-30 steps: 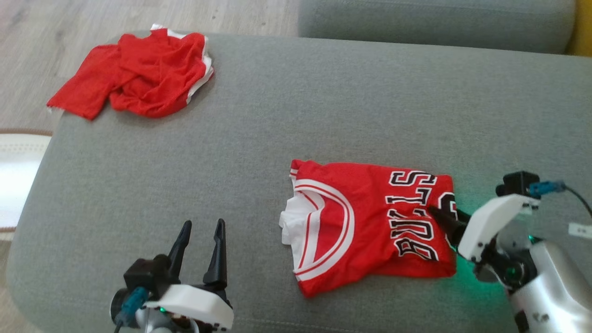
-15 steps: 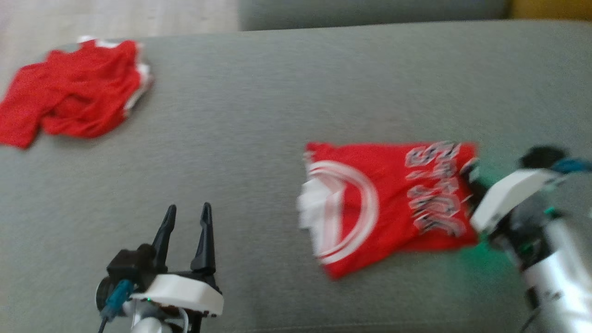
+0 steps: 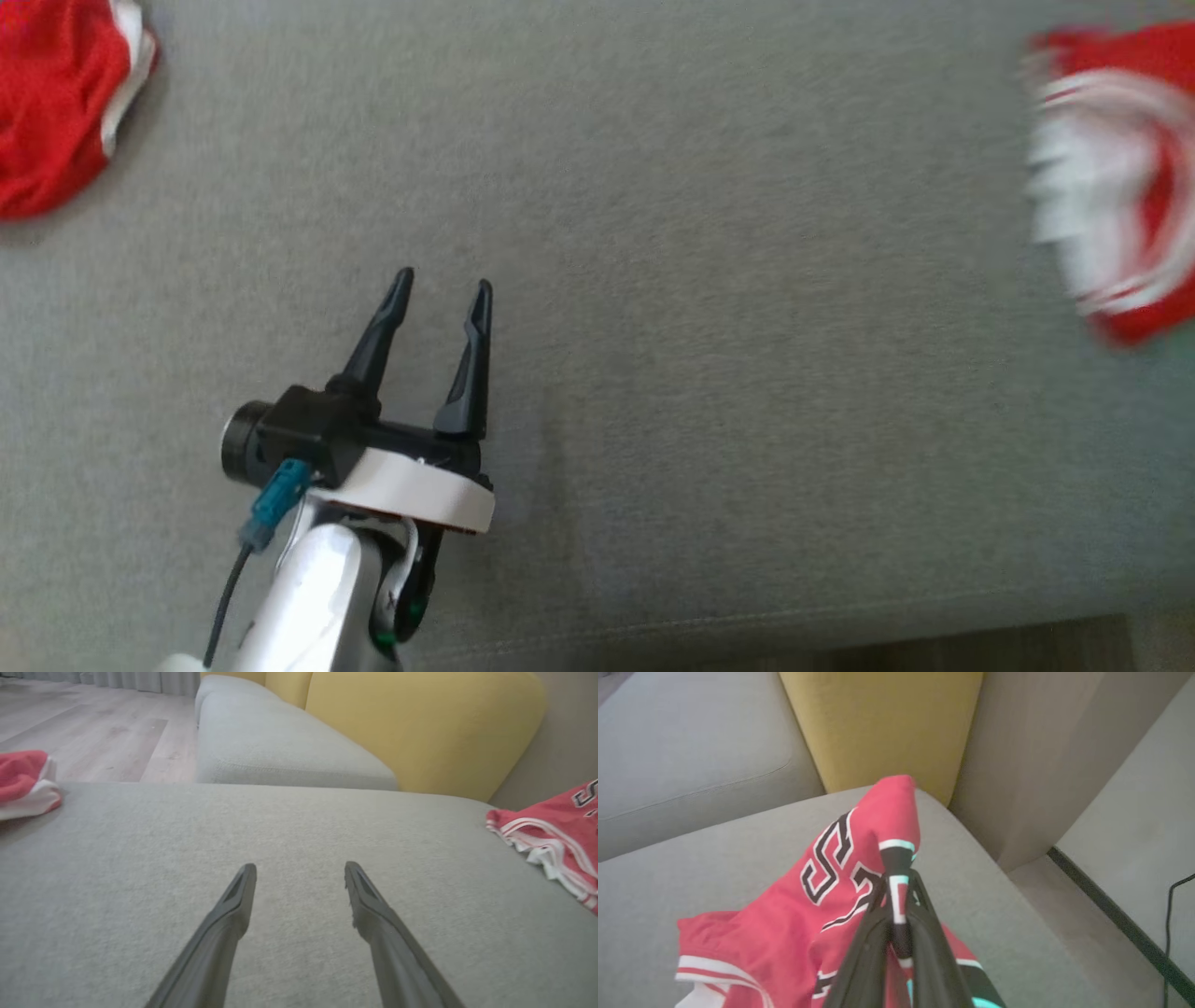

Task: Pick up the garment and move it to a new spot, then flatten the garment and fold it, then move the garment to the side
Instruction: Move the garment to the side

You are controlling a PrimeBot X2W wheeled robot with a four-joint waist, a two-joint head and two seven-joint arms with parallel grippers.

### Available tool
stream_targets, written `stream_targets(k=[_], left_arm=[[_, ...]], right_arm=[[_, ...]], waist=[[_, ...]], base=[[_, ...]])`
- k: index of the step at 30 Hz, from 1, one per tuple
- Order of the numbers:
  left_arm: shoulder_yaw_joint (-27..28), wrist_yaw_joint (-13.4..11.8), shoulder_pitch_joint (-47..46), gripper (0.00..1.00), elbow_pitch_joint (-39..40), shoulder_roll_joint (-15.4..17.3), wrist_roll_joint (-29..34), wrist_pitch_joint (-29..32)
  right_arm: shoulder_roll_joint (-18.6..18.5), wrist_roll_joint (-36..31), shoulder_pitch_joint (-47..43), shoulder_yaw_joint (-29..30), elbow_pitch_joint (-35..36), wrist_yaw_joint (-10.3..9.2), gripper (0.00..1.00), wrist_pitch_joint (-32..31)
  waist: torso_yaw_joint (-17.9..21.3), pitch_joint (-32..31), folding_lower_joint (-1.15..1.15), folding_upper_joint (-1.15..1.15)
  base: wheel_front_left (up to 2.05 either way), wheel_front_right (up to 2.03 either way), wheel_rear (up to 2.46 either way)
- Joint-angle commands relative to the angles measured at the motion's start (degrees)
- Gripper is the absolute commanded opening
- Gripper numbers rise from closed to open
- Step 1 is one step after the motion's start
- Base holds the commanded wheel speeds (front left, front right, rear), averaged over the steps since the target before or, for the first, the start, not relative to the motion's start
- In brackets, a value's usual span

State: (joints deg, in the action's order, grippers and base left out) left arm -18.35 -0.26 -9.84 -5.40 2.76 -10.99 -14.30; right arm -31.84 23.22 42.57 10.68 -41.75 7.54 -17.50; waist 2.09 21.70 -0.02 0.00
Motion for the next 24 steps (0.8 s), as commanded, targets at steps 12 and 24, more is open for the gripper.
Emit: stream_targets(k=[12, 24], left_arm=[[3.88, -0.37, 0.58, 1.00, 4.95, 0.41, 2.17, -0.70], [5.20, -1.31, 1.40, 1.00, 3.83, 0.17, -0.04, -0.70]], right_arm=[[-9.21, -14.79, 11.82, 7.03, -10.21, -0.05, 0.75, 6.90], [-4.58, -22.62, 10.58, 5.08, -10.50, -0.05, 1.00, 17.21]], waist=[[-5.79, 5.75, 0.02, 0.00], [-2.83, -0.26, 0.02, 0.00]], base=[[0.00, 0.00, 0.00], [0.00, 0.00, 0.00]])
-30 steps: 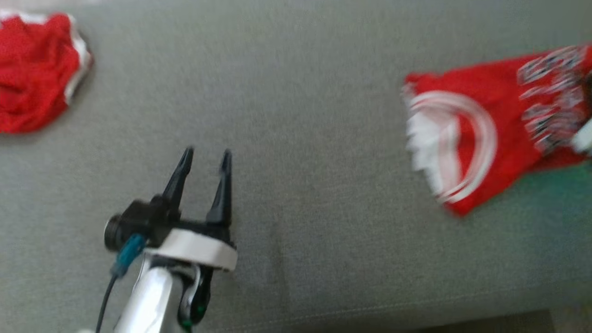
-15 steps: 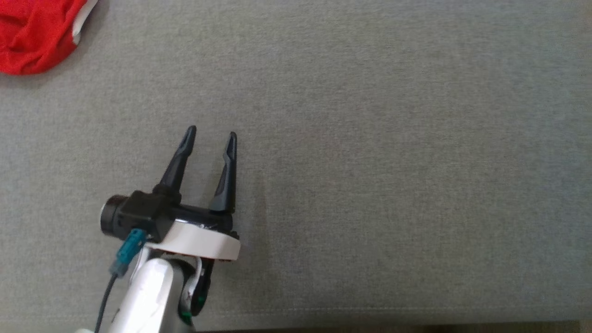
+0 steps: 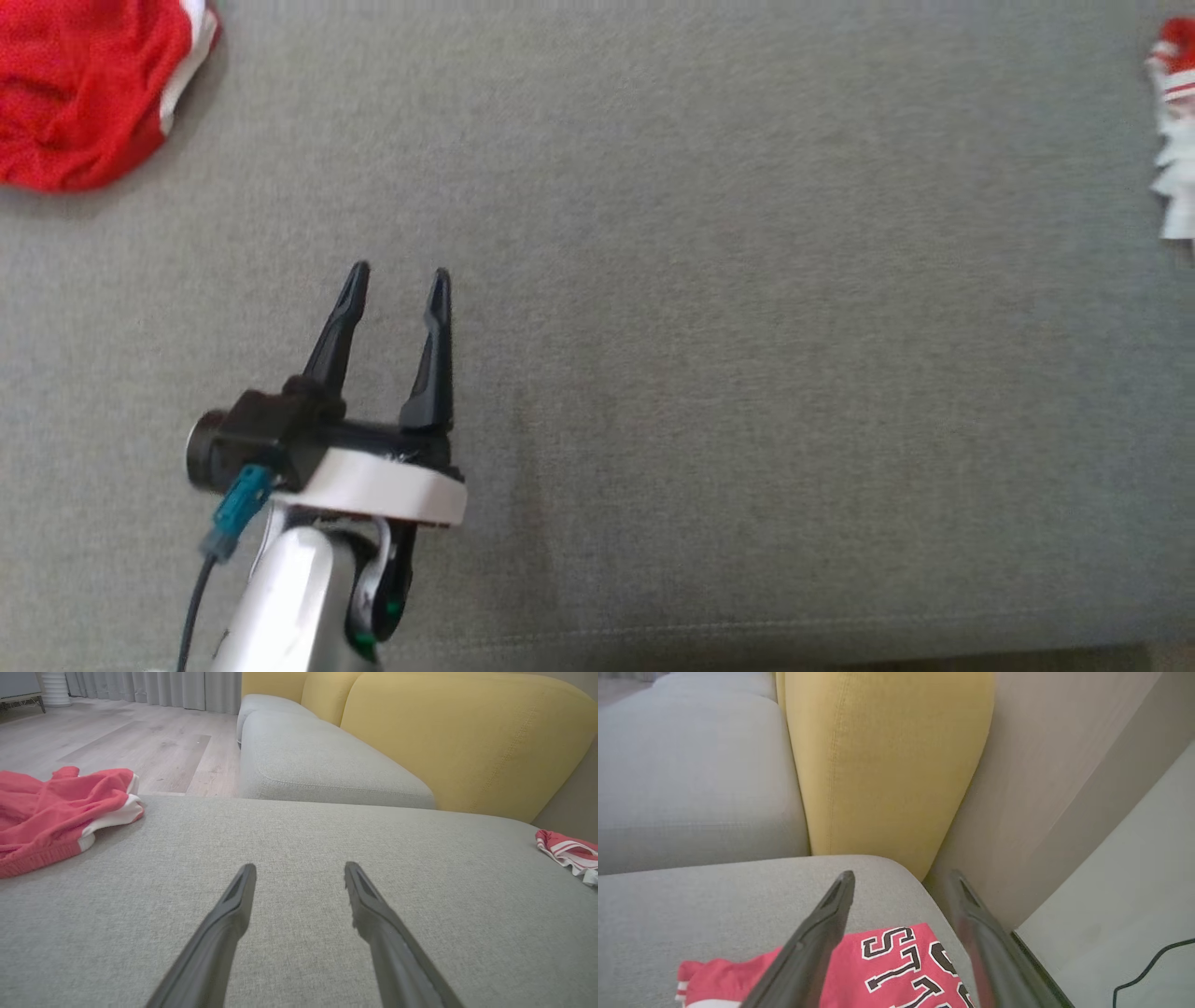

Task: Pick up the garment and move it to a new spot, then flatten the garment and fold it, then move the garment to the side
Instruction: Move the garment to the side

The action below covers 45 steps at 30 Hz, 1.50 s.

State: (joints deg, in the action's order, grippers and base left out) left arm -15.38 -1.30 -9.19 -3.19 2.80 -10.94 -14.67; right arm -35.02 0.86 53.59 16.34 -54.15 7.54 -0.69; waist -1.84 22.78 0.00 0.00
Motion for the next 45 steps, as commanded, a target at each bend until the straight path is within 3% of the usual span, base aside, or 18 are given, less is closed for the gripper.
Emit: stream_targets(k=[1, 9, 15, 19, 24, 32, 45], left_arm=[[2.52, -0.30, 1.08, 1.00, 1.30, 0.13, -0.28, -0.33], [4.96, -0.62, 4.79, 1.00, -2.28, 0.10, -1.61, -0.33], [6.94, -1.98, 6.93, 1.00, -5.60, 0.09, -2.38, -0.33], [7.25, -2.29, 8.34, 1.00, -8.29, 0.09, -2.54, -0.33], [6.86, -2.01, 9.50, 1.00, -9.89, 0.09, -2.50, -0.33], [7.13, -2.75, 12.30, 1.00, -10.96, 0.09, -2.16, -0.33], [7.46, -1.67, 14.08, 1.00, -10.75, 0.08, -1.98, -0.33]], right_arm=[[-0.38, 0.14, -1.16, -0.84, 2.14, -0.05, 1.00, 1.11], [7.29, 5.24, -12.32, -5.68, 10.16, -0.05, 1.00, 7.13], [14.11, 6.85, -25.15, -6.71, 23.21, -0.05, 1.00, 9.85], [21.66, 5.34, -37.68, -8.02, 35.13, -0.05, 1.00, 10.16], [28.41, 4.25, -48.04, -10.02, 43.96, -0.05, 1.00, 10.71], [31.54, 3.08, -58.40, -12.92, 43.60, -0.05, 1.00, 14.97], [32.12, 5.73, -61.38, -13.00, 42.00, -0.05, 1.00, 15.67]], waist=[[1.62, -2.37, 0.00, 0.00], [4.61, -11.16, 0.00, 0.00], [5.17, -15.99, 0.00, 0.00], [4.54, -18.76, 0.00, 0.00], [3.37, -20.90, 0.00, 0.00], [1.78, -23.65, 0.00, 0.00], [0.73, -25.17, 0.00, 0.00]], base=[[0.00, 0.00, 0.00], [0.00, 0.00, 0.00], [0.00, 0.00, 0.00], [0.00, 0.00, 0.00], [0.00, 0.00, 0.00], [0.00, 0.00, 0.00], [0.00, 0.00, 0.00]])
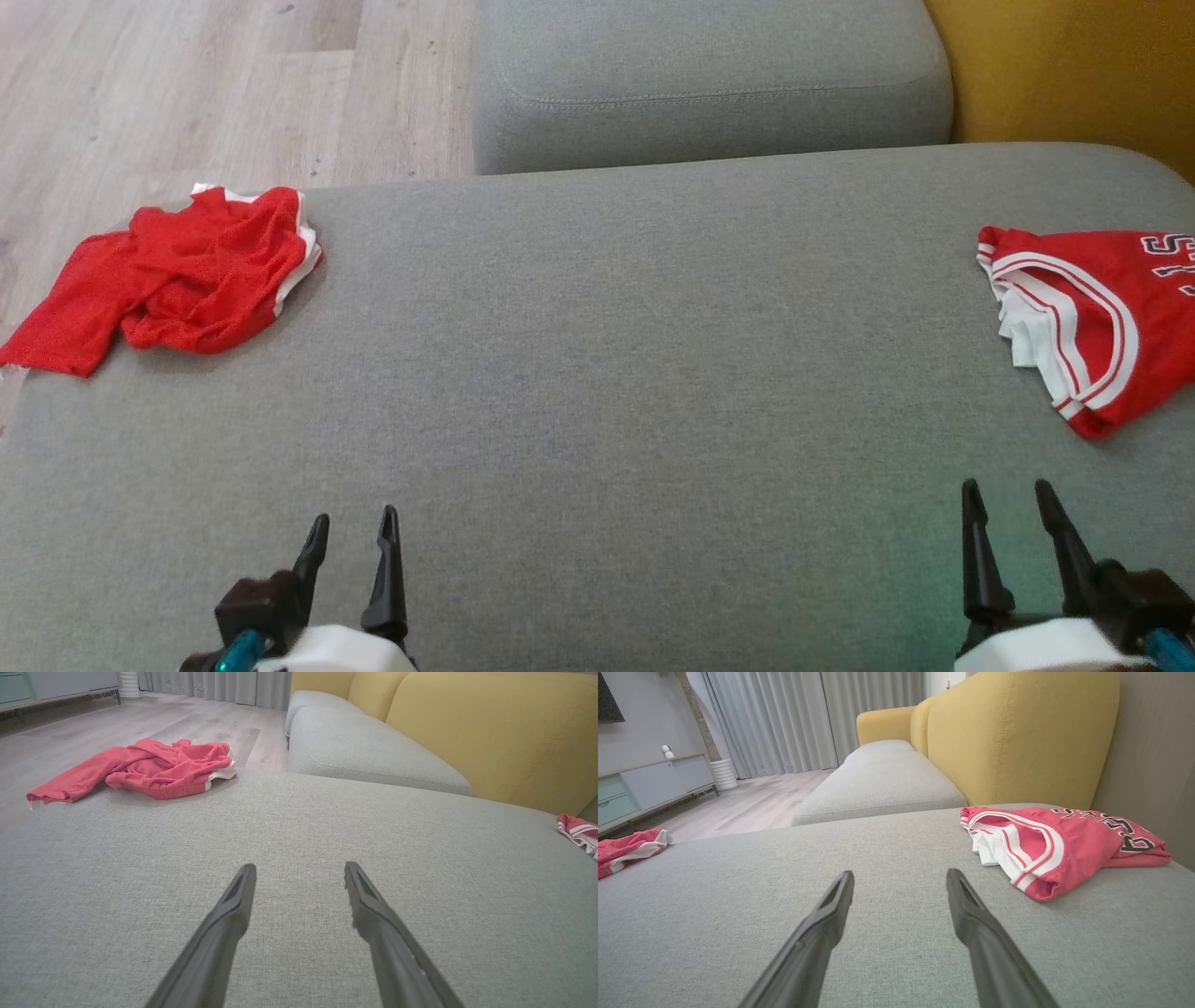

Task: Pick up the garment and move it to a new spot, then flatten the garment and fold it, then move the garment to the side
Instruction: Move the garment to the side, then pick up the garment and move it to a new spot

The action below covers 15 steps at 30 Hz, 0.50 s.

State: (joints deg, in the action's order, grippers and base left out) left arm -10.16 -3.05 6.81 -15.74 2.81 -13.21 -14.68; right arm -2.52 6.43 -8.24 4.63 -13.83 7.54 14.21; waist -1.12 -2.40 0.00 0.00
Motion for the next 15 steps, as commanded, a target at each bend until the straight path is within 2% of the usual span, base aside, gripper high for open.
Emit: stream_targets(k=[1, 15], left_arm=[[2.19, 0.09, -1.94, 1.00, 1.77, 0.07, 0.27, -0.32], [1.66, 0.08, -2.04, 1.00, 1.93, 0.07, 0.18, -0.32]], right_arm=[[-0.37, 0.26, 0.41, -1.31, 1.63, -0.05, 1.00, 0.77], [-0.36, 0.86, 0.45, -2.17, 1.00, -0.05, 1.00, 0.78]], waist=[[-0.02, 0.00, 0.00, 0.00], [-0.69, 0.36, 0.00, 0.00]], base=[[0.00, 0.00, 0.00], [0.00, 0.00, 0.00]])
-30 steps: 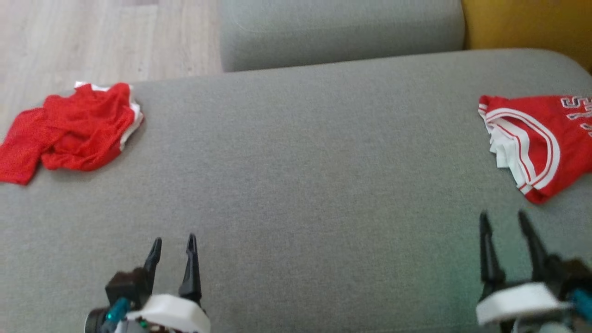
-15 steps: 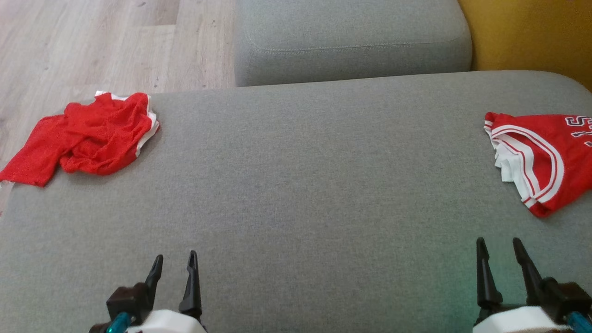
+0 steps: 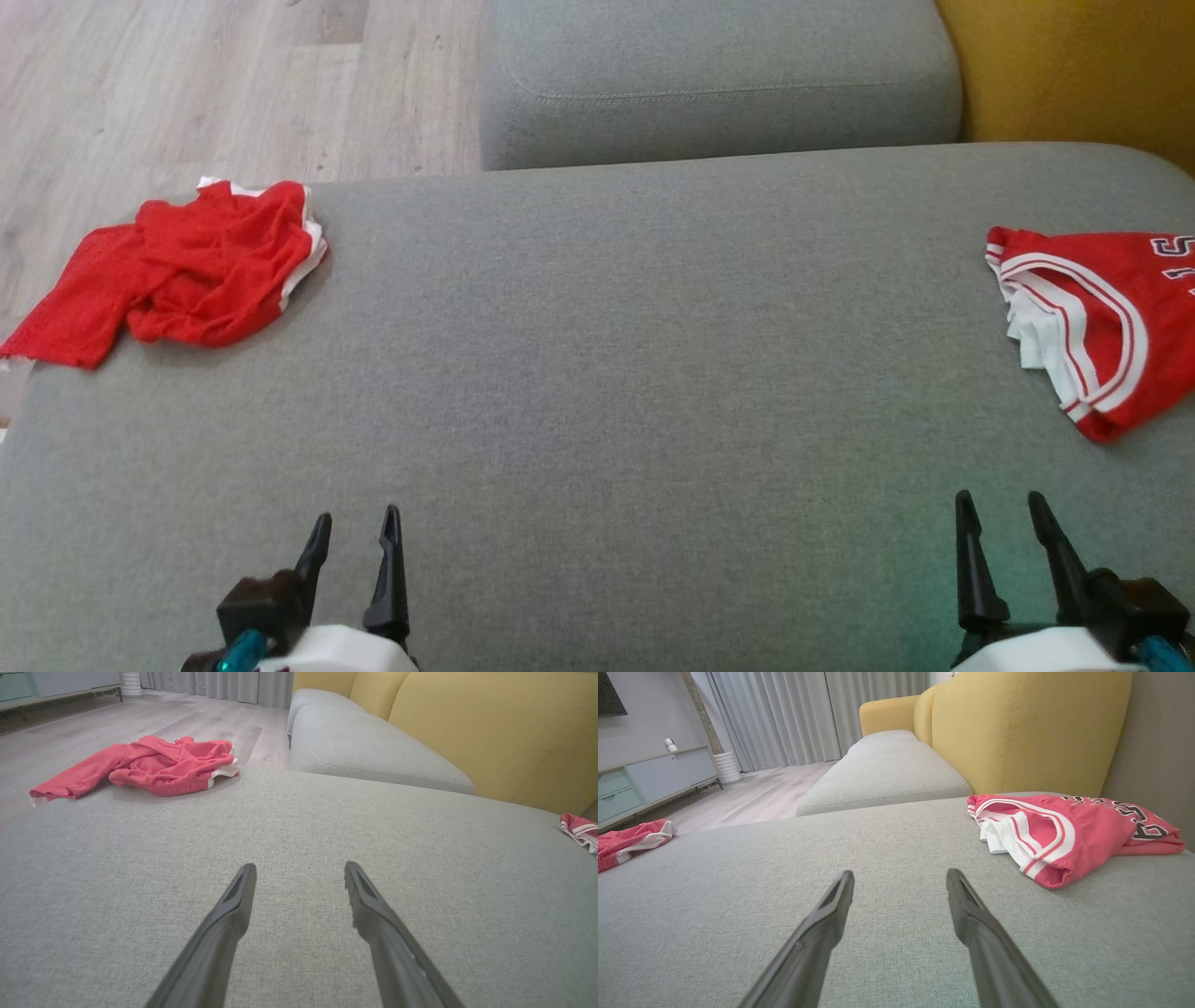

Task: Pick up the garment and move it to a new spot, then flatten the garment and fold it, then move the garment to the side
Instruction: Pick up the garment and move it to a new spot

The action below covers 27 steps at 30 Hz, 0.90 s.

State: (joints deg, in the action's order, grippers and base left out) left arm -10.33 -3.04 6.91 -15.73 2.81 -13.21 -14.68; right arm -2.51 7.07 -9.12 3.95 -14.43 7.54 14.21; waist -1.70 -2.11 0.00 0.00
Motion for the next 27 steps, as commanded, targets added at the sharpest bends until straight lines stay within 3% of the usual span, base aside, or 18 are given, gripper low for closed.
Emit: stream_targets(k=[1, 5, 17, 23, 27], left_arm=[[1.66, 0.13, -2.31, 1.00, 1.93, 0.07, 0.22, -0.32], [0.72, 0.58, -3.63, 1.00, 1.78, 0.07, 0.51, -0.32], [0.86, -0.13, -2.41, 1.00, 3.75, 0.07, -1.29, -0.32], [0.77, -0.34, -1.59, 1.00, 5.10, 0.07, -3.44, -0.32], [0.29, -0.07, -5.33, 1.00, 6.54, 0.07, -6.21, -0.32]], right_arm=[[-0.37, 0.27, 1.25, -1.28, 1.68, -0.05, 1.00, 0.78], [-0.37, 1.05, 0.37, -0.87, 1.80, -0.05, 1.00, 0.78], [-0.37, 1.56, 2.00, -4.82, 1.71, -0.05, 1.00, 0.78], [-0.37, 0.70, 2.98, -4.83, 1.78, -0.05, 1.00, 0.79], [-0.40, -1.34, 4.61, -3.99, 1.95, -0.05, 1.00, 0.79]], waist=[[-0.43, 0.14, 0.00, 0.00], [-3.85, 0.30, 0.00, 0.00], [-19.70, 0.57, 0.00, 0.00], [-21.66, 1.83, 0.00, 0.00], [-21.21, 6.71, 0.00, 0.00]], base=[[0.00, 0.00, 0.00], [0.00, 0.00, 0.00], [0.00, 0.00, 0.00], [0.00, 0.00, 0.00], [0.00, 0.00, 0.00]])
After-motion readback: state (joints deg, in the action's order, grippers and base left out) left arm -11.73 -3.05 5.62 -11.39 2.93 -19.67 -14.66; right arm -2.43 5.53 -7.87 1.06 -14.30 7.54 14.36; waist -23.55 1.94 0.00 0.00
